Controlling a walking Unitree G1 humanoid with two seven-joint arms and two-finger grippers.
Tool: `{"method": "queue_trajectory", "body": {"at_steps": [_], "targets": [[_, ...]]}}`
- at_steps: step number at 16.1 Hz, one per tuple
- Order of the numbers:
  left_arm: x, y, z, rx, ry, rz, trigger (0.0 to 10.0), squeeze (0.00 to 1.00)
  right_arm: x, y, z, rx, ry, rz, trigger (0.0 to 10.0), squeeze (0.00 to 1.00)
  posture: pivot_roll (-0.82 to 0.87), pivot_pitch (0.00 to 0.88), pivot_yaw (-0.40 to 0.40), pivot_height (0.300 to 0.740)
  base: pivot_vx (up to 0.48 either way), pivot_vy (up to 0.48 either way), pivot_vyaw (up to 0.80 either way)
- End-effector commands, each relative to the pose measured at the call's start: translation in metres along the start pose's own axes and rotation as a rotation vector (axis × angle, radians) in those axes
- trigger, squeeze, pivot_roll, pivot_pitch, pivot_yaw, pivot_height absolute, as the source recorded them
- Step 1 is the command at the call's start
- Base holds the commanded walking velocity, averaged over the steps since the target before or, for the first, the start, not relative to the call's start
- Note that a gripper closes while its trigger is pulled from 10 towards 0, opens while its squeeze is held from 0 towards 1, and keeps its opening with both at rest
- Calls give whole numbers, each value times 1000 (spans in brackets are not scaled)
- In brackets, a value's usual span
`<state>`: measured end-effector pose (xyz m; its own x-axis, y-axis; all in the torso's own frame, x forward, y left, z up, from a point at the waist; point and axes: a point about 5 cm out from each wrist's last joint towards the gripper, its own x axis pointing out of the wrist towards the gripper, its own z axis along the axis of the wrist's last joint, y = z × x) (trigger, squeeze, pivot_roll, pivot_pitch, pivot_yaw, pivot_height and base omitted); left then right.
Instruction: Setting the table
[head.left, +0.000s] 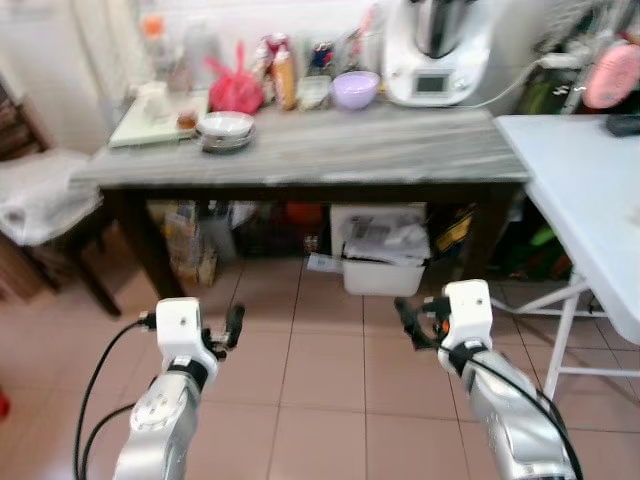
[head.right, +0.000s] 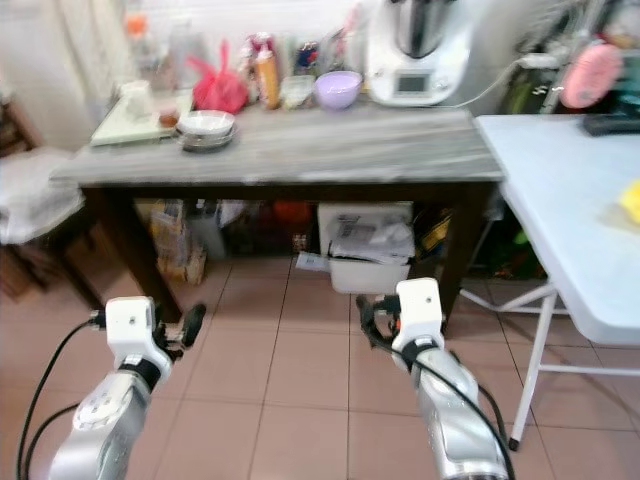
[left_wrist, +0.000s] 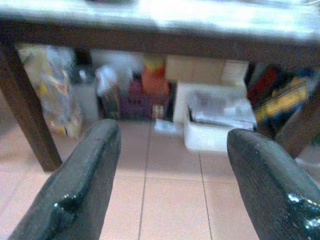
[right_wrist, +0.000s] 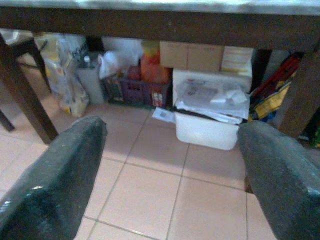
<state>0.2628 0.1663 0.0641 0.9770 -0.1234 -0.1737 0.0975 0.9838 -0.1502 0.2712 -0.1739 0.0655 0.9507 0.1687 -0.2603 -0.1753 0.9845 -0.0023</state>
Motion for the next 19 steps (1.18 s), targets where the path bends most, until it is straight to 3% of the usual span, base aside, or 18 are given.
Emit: {"method": "queue_trajectory", "body": {"at_steps": [1, 5, 14, 19], "targets": [[-7, 10, -2, 11, 8, 26, 10000, 0, 8, 9, 15, -15, -48, 32, 10000, 0, -79, 0, 88, 740, 352, 326, 0], [-7, 10, -1, 4, 8, 13, 10000, 0, 8, 11, 13, -19, -46, 37, 10000, 0, -77, 0, 95, 740, 451, 0, 0], [-9, 2, -8, -35, 26, 8, 10000, 0, 8, 12, 14, -5, -47, 39, 10000, 0, -75, 0, 86, 740, 0, 0, 0], [-8, -1, -7, -35, 22, -20, 10000, 0, 9, 11, 15, -12, -41, 36, 10000, 0, -80, 0, 85, 740, 0, 0, -775]]}}
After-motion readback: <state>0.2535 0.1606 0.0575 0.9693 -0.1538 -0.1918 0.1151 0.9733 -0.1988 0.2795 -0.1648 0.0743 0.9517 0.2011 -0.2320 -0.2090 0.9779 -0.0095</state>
